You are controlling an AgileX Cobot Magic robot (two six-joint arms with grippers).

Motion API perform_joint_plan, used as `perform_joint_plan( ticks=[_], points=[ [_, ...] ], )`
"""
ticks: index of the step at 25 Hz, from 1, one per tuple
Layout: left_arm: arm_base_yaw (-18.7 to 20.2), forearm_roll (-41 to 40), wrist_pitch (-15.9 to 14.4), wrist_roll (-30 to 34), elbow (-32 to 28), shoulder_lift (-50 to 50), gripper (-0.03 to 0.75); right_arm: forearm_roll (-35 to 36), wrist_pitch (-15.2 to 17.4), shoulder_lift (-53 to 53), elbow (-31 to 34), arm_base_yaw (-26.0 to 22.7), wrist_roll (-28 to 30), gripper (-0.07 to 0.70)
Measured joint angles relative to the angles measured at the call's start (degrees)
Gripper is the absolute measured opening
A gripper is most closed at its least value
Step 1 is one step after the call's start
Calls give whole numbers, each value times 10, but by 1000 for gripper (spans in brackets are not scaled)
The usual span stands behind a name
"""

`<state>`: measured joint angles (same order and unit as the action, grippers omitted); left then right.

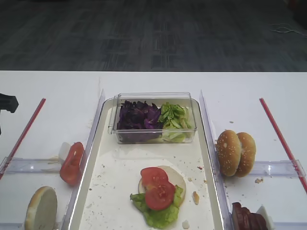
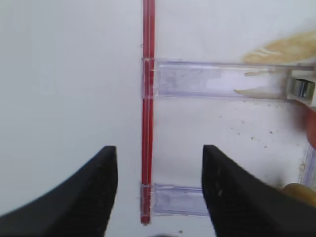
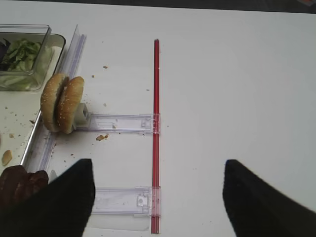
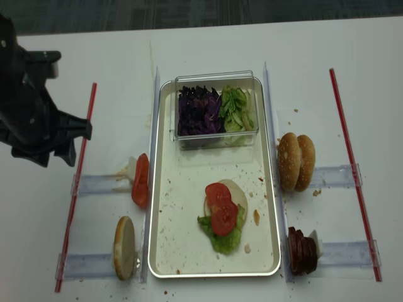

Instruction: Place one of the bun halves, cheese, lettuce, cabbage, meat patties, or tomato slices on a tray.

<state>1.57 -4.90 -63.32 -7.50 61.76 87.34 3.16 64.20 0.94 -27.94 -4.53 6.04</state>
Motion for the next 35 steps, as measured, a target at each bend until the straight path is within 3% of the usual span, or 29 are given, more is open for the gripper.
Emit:
perform_joint_plan(
  ticks=[5, 11, 26, 35],
  points=[
    [-4, 4, -6, 0, -2, -11, 389, 0, 0, 0, 0, 0, 0, 573],
    [-4, 4, -10, 0, -48, -65, 389, 0, 0, 0, 0, 0, 1, 573],
    [-4, 13, -10, 1, -259, -366, 389, 0, 0, 0, 0, 0, 1, 573],
    [-4, 23, -32, 1, -319, -531, 388, 0, 0, 0, 0, 0, 1, 573]
  ],
)
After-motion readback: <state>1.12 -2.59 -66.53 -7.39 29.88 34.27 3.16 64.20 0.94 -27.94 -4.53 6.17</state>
